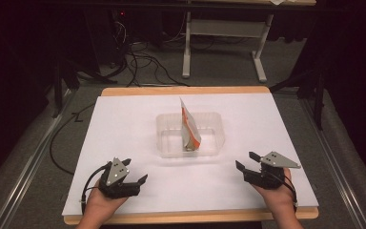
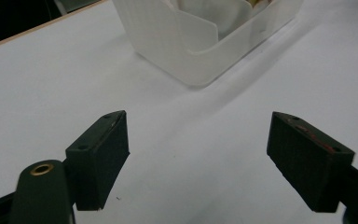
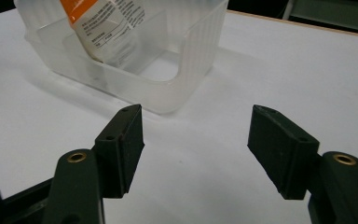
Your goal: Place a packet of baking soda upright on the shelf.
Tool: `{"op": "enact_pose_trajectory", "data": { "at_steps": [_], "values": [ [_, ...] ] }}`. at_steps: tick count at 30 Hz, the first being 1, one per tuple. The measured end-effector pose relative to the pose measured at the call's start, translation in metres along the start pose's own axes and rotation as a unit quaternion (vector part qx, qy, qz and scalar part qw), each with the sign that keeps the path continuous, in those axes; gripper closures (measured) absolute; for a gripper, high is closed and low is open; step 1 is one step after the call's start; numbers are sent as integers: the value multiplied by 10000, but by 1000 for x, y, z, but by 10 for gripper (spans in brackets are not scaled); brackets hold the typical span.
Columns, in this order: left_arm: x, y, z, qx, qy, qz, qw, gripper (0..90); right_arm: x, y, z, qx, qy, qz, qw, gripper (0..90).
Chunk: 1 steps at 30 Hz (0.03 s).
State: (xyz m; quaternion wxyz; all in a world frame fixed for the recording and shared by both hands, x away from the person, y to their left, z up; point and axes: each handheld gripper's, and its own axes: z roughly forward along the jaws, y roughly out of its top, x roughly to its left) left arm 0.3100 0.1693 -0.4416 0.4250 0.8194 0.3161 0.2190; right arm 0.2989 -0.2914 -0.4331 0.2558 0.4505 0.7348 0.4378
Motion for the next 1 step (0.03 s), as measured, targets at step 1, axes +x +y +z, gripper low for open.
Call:
{"op": "enact_pose_trajectory", "data": {
  "at_steps": [1],
  "values": [
    [0, 0, -1, 3, -61, -40, 10000, 235, -1, 0, 0, 6, -15, 29, 10000, 359]
  ]
}}
